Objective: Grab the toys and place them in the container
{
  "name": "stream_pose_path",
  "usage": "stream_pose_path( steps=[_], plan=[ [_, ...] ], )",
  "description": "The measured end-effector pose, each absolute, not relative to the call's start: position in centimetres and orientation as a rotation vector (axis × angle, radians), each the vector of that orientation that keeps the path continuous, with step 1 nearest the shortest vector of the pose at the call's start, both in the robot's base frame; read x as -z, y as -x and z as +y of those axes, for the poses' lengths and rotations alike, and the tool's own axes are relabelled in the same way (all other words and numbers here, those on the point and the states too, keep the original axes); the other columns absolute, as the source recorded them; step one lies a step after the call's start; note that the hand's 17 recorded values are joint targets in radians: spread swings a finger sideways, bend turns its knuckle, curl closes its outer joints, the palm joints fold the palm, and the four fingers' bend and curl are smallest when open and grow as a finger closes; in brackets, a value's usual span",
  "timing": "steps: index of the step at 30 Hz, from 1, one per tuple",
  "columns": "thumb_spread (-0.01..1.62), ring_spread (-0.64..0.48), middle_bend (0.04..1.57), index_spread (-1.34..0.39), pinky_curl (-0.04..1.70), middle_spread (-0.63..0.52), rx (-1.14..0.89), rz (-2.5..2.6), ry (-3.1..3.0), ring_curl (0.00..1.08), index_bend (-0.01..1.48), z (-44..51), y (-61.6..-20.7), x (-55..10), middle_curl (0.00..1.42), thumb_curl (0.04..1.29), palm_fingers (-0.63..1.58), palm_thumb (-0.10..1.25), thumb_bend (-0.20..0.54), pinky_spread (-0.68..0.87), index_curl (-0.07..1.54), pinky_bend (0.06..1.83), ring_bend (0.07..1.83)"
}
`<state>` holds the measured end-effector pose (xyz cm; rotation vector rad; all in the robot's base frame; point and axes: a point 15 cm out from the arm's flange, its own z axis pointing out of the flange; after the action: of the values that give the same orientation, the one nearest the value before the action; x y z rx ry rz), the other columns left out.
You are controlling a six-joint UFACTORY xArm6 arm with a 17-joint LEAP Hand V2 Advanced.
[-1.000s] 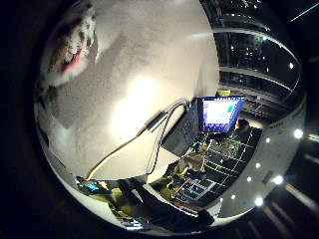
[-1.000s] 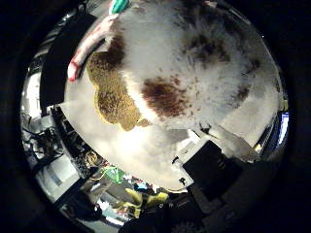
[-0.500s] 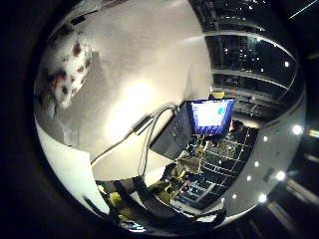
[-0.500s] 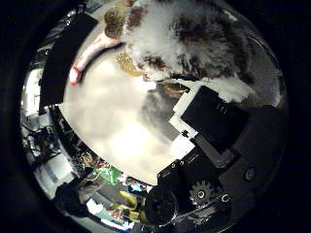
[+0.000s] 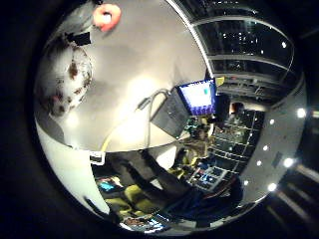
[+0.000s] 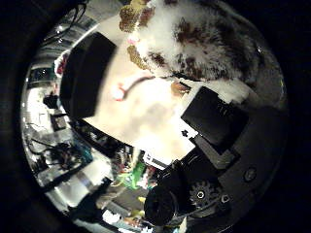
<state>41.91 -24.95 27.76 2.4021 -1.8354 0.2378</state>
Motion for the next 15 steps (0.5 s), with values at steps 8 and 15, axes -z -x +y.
stream_pose_path(
  steps=[8,15],
  plan=[
    [0.78,-0.2,1.26,-0.26,0.61,-0.12,-0.303,-1.851,-2.632,0.59,1.03,-10.1,-45.8,-35.5,0.65,0.62,1.19,1.0,-0.021,-0.36,0.76,1.15,1.31],
    [0.78,-0.21,1.27,-0.24,0.61,-0.12,-0.208,-1.872,-2.783,0.59,1.05,2.9,-46.6,-36.1,0.64,0.63,1.19,1.01,-0.024,-0.36,0.76,1.15,1.31]
  ],
)
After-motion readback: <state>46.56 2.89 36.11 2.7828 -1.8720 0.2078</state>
